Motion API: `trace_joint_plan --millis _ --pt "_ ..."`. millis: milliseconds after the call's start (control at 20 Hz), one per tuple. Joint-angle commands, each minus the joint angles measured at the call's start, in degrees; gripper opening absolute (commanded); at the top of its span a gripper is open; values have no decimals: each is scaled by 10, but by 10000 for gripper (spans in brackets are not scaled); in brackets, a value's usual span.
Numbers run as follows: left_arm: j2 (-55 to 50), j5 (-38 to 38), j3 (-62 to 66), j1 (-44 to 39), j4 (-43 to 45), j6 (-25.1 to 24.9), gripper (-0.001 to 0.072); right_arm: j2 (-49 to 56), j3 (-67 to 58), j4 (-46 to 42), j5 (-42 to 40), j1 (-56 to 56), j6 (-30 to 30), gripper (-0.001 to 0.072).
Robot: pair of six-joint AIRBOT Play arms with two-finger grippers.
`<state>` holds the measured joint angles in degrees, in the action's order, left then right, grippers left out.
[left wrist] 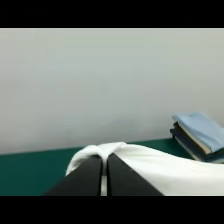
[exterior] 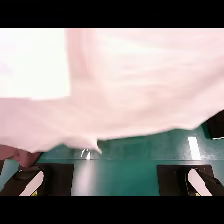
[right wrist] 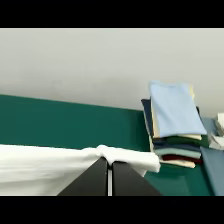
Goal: Fold the shirts.
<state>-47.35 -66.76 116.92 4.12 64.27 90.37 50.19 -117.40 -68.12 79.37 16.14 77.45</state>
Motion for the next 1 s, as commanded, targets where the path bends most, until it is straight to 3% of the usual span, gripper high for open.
trace_joint_plan --millis 0,300,500,750,850,950 --pt "-64 -36 -90 0 5 -5 27 61 41 -4 47 0 10 10" --pt "-288 -80 -227 0 -3 -26 28 247 226 -11 82 -62 11 10" --pt "-422 -35 -238 0 -4 -38 28 389 242 -10 34 -95 12 10" --pt "-473 143 -238 0 -4 -59 28 492 182 -6 -66 -122 12 10" --pt "-473 147 -236 0 -3 -65 28 511 135 -9 -68 -130 12 10" --pt "-469 95 -234 0 -1 -70 29 506 115 -25 -65 -139 11 10"
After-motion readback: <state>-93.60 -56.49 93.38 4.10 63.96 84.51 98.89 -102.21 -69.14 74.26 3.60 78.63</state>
